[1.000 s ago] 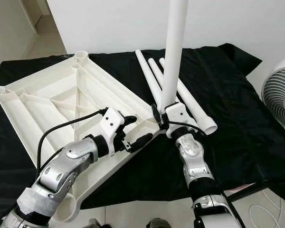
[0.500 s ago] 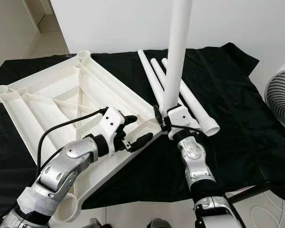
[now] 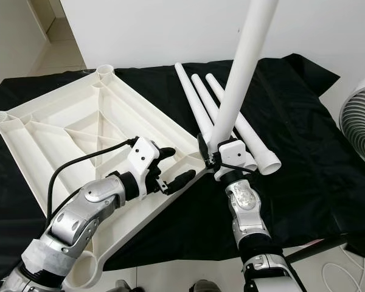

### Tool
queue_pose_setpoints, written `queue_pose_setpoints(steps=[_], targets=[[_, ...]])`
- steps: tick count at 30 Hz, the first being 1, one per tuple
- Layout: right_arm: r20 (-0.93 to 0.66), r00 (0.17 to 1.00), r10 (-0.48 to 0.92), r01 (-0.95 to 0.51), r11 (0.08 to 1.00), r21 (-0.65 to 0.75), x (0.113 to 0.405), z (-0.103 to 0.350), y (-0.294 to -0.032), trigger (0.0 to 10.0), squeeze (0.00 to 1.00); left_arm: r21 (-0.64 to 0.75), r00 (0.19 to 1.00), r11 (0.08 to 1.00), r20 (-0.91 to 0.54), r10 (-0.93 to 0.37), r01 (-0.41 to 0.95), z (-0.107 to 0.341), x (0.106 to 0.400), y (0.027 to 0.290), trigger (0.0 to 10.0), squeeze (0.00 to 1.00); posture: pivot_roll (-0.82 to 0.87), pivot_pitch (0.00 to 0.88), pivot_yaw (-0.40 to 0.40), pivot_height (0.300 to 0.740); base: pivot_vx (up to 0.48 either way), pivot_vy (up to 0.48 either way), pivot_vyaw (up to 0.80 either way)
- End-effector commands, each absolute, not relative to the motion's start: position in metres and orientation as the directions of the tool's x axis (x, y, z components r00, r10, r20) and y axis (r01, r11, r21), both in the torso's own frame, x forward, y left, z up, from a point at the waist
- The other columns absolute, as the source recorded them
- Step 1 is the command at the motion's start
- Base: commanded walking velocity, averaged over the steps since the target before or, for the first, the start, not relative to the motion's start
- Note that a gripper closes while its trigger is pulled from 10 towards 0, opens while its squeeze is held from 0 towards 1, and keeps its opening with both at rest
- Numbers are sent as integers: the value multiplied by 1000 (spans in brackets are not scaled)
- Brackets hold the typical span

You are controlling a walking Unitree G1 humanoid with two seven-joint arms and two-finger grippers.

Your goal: Building children table

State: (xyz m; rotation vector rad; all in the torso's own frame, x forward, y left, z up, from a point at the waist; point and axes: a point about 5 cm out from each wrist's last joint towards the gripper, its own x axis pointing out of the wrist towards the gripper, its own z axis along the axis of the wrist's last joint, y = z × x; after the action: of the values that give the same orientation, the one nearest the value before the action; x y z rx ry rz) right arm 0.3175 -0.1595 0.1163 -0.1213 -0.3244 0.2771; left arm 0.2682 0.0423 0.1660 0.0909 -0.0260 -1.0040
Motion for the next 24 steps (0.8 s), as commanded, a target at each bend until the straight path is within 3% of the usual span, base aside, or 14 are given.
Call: queue_pose_setpoints(steps=[1, 7, 10, 12, 24], targets=[[80, 968, 236, -230, 970, -78, 302, 68, -168, 10000, 0, 91, 506, 502, -20, -862, 860, 169, 266, 43, 10000, 0, -158, 83, 110, 740, 0, 0, 0], [74, 971, 228, -219, 970, -110, 300, 64, -169, 10000, 0, 92, 504, 500, -20, -864, 861, 170, 265, 43, 10000, 0, -156, 87, 114, 740, 0, 0, 0], [71, 941, 330, -300, 916, -267, 292, 61, -158, 10000, 0, 91, 504, 500, -25, -863, 861, 170, 265, 44, 10000, 0, -150, 90, 115, 740, 0, 0, 0], [71, 934, 351, -316, 902, -293, 289, 60, -156, 10000, 0, 91, 505, 501, -26, -863, 861, 169, 265, 45, 10000, 0, -150, 90, 115, 740, 0, 0, 0], [48, 917, 396, -351, 859, -373, 285, 59, -158, 10000, 0, 88, 504, 500, -26, -863, 861, 169, 264, 44, 10000, 0, -155, 93, 117, 740, 0, 0, 0]])
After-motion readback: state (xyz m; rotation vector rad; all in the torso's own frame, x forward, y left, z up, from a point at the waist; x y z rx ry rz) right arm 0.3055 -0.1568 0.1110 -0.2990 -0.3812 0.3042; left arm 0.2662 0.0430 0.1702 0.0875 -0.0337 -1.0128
